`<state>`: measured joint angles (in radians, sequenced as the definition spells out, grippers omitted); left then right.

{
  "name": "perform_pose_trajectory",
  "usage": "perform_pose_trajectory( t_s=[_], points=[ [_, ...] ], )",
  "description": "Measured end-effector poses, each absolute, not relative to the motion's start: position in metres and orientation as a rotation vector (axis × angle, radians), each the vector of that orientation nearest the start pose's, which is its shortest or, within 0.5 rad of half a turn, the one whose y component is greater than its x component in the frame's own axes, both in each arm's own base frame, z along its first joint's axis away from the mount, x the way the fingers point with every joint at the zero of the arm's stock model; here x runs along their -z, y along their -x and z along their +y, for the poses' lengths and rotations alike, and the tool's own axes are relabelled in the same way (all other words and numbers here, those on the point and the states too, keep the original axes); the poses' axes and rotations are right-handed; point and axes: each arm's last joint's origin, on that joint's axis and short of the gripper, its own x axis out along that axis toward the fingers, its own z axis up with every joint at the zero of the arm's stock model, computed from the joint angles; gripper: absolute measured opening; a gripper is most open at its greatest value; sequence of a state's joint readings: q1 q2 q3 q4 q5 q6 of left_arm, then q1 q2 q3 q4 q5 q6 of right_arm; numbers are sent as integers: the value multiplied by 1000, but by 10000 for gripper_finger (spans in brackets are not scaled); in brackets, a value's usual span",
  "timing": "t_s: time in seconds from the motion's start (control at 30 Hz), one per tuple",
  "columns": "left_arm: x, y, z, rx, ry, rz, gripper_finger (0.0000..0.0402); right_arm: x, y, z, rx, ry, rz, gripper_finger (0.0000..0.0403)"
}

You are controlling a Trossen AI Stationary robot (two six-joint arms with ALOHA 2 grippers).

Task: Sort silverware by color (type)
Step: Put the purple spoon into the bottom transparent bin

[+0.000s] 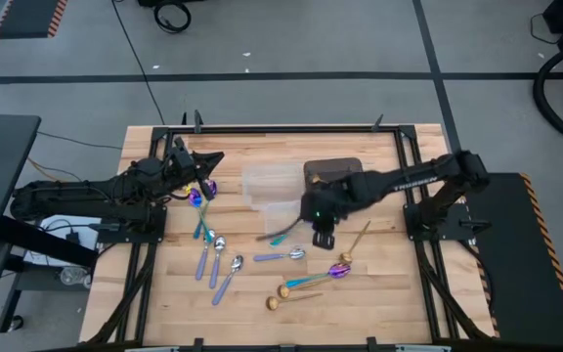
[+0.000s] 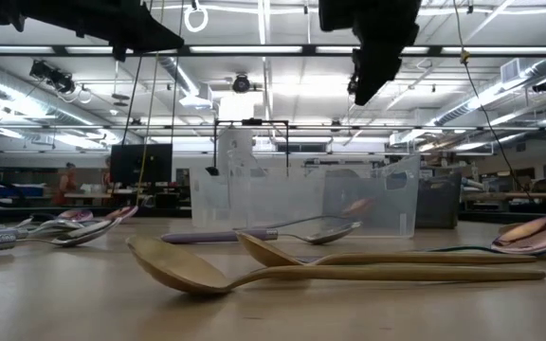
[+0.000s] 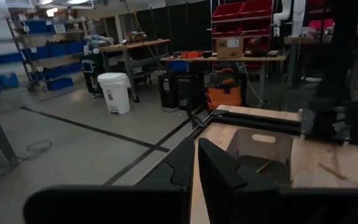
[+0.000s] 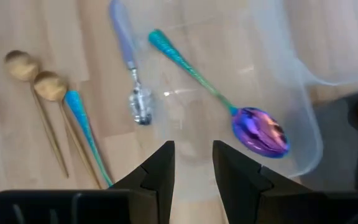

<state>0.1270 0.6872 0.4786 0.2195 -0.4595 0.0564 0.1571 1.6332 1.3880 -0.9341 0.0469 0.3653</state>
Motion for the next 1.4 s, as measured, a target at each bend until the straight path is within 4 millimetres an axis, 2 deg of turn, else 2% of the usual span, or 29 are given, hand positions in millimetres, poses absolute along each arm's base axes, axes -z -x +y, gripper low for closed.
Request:
perform_pose_trajectory(
  t_s=[0.23, 0.43, 0.63, 0.93, 1.4],
  points=[
    [-278, -159, 33, -587, -18, 17, 29, -267, -324, 94, 57, -99, 1148, 118],
    [-277, -158, 35, -597, 15, 16, 29, -240, -334, 129, -19, -42, 1162, 118],
    [-276, -158, 37, -608, 61, 10, 29, -209, -336, 149, -64, 0, 1262, 118],
    [-276, -158, 36, -608, 61, 14, 29, -171, -339, 162, -82, 42, 1383, 118],
    [-274, -158, 36, -609, 57, 29, 29, -145, -336, 161, -95, 74, 1417, 118]
  ],
)
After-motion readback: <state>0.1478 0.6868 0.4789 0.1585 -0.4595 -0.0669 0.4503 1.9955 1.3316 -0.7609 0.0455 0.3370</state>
